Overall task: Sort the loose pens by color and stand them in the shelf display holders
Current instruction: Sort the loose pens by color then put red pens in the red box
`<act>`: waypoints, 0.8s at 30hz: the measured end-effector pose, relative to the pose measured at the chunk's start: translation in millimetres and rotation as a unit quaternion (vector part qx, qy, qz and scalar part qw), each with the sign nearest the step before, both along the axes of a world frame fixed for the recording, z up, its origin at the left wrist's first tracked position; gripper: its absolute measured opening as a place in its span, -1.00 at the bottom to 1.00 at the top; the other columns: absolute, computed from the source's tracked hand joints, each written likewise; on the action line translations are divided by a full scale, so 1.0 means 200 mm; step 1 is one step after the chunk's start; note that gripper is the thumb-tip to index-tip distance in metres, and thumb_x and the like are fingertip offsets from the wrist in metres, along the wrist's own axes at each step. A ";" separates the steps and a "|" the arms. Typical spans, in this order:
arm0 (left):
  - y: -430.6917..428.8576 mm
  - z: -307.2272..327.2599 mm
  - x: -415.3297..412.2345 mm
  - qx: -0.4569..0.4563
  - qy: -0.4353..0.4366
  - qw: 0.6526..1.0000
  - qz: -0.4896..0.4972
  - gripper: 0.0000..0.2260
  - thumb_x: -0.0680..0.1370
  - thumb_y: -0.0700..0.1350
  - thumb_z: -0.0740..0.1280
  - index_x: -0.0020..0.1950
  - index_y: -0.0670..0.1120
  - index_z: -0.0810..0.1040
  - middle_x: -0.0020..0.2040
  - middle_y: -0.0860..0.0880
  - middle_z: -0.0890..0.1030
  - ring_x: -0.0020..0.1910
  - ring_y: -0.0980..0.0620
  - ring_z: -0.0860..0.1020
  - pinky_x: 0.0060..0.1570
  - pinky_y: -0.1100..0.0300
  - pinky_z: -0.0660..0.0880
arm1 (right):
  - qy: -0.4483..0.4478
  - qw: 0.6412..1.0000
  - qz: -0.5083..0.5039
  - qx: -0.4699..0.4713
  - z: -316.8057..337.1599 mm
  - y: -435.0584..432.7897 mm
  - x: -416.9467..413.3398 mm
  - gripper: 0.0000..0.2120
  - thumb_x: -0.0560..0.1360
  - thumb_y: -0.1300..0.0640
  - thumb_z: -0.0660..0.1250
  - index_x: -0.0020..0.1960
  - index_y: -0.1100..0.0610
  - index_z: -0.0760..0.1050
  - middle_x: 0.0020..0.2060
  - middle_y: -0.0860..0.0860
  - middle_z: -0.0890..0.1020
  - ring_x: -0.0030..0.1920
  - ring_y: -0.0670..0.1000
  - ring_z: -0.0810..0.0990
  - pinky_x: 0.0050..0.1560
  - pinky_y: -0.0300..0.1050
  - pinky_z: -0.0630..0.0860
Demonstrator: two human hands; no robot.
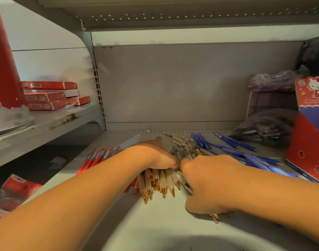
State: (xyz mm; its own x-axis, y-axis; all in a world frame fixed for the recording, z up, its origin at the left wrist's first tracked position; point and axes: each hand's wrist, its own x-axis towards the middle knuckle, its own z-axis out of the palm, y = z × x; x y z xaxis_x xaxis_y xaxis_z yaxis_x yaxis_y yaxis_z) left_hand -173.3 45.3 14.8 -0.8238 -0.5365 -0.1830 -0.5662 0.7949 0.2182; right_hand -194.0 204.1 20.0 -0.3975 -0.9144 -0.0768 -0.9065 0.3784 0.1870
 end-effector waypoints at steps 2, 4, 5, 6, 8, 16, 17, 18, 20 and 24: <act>-0.01 -0.01 0.00 0.004 0.007 1.000 -0.002 -0.37 0.47 0.16 0.38 0.44 0.05 0.19 -0.10 0.00 0.53 -0.23 0.06 0.51 -0.39 0.19 0.35 | 0.020 1.000 -0.006 0.001 -0.02 -0.02 0.00 -0.80 0.47 -0.03 0.30 0.00 0.02 0.36 -0.25 -0.06 0.45 -0.29 -0.05 0.45 -0.40 -0.13 0.33; -0.01 -0.02 0.00 0.004 0.022 1.000 -0.014 -0.36 0.46 0.16 0.39 0.45 0.13 0.16 -0.10 0.01 0.54 -0.24 0.05 0.51 -0.38 0.19 0.35 | 0.023 1.000 -0.018 0.007 -0.02 -0.04 -0.01 -0.85 0.49 0.00 0.29 -0.01 0.01 0.37 -0.25 -0.06 0.45 -0.27 -0.05 0.47 -0.35 -0.13 0.44; 0.00 -0.02 0.01 -0.007 0.031 0.999 -0.028 -0.40 0.46 0.17 0.37 0.43 0.13 0.20 -0.12 0.02 0.53 -0.25 0.06 0.51 -0.38 0.20 0.36 | 0.024 0.999 -0.022 0.009 -0.02 -0.04 -0.01 -0.86 0.50 0.01 0.30 -0.02 0.02 0.38 -0.25 -0.06 0.46 -0.28 -0.06 0.47 -0.35 -0.14 0.46; 0.00 -0.03 0.01 -0.026 0.037 0.998 -0.047 -0.47 0.48 0.17 0.35 0.39 0.11 0.28 -0.15 0.04 0.52 -0.25 0.07 0.50 -0.38 0.20 0.36 | 0.024 0.999 -0.026 0.010 -0.01 -0.05 -0.02 -0.87 0.50 0.03 0.31 -0.02 0.02 0.38 -0.25 -0.06 0.46 -0.29 -0.07 0.47 -0.37 -0.17 0.45; 0.01 -0.02 0.01 -0.058 0.039 0.994 -0.083 -0.67 0.54 0.13 0.31 0.25 0.05 0.45 -0.14 0.05 0.54 -0.23 0.08 0.50 -0.33 0.20 0.41 | 0.016 0.999 -0.031 0.009 -0.01 -0.06 -0.02 -0.87 0.50 0.06 0.33 -0.04 0.03 0.39 -0.25 -0.05 0.46 -0.31 -0.08 0.45 -0.41 -0.21 0.40; -0.03 -0.03 0.01 -0.009 0.043 0.993 -0.108 -0.78 0.52 0.01 0.36 0.08 -0.06 0.65 0.02 -0.06 0.68 -0.06 -0.02 0.64 0.02 0.06 0.61 | -0.020 0.996 -0.080 0.018 0.01 -0.04 -0.05 -0.84 0.46 0.07 0.38 -0.12 0.04 0.39 -0.23 -0.01 0.53 -0.27 -0.04 0.51 -0.34 -0.19 0.46; -0.03 -0.02 0.01 0.002 0.047 0.993 -0.113 -0.79 0.52 0.01 0.36 0.06 -0.07 0.65 -0.02 -0.08 0.68 -0.12 -0.01 0.64 -0.04 0.08 0.61 | -0.034 0.995 -0.090 0.019 0.02 -0.03 -0.06 -0.84 0.45 0.06 0.39 -0.07 0.07 0.44 -0.22 0.01 0.56 -0.28 -0.03 0.53 -0.35 -0.18 0.47; -0.05 -0.02 0.02 0.016 0.052 0.992 -0.117 -0.81 0.52 0.00 0.36 0.03 -0.07 0.66 -0.06 -0.08 0.69 -0.20 0.00 0.64 -0.10 0.11 0.61 | -0.057 0.993 -0.100 0.018 0.03 -0.02 -0.07 -0.82 0.44 0.05 0.39 -0.03 0.10 0.47 -0.20 0.02 0.58 -0.30 -0.02 0.55 -0.39 -0.19 0.45; -0.07 -0.01 0.04 0.034 0.057 0.990 -0.122 -0.83 0.52 0.00 0.36 0.01 -0.05 0.67 -0.09 -0.06 0.70 -0.24 0.03 0.64 -0.17 0.16 0.59 | -0.109 0.987 -0.118 0.009 0.07 -0.01 -0.11 -0.77 0.44 0.04 0.39 0.01 0.16 0.53 -0.11 0.05 0.64 -0.40 -0.04 0.60 -0.50 -0.28 0.40; -0.10 -0.01 0.06 0.049 0.060 0.989 -0.125 -0.81 0.50 0.00 0.37 0.03 -0.02 0.68 0.03 -0.01 0.70 0.02 0.00 0.66 0.03 0.12 0.59 | -0.155 0.979 -0.127 -0.042 0.14 -0.02 -0.16 -0.68 0.41 0.01 0.38 0.06 0.19 0.59 -0.19 0.10 0.70 -0.50 -0.09 0.58 -0.58 -0.39 0.34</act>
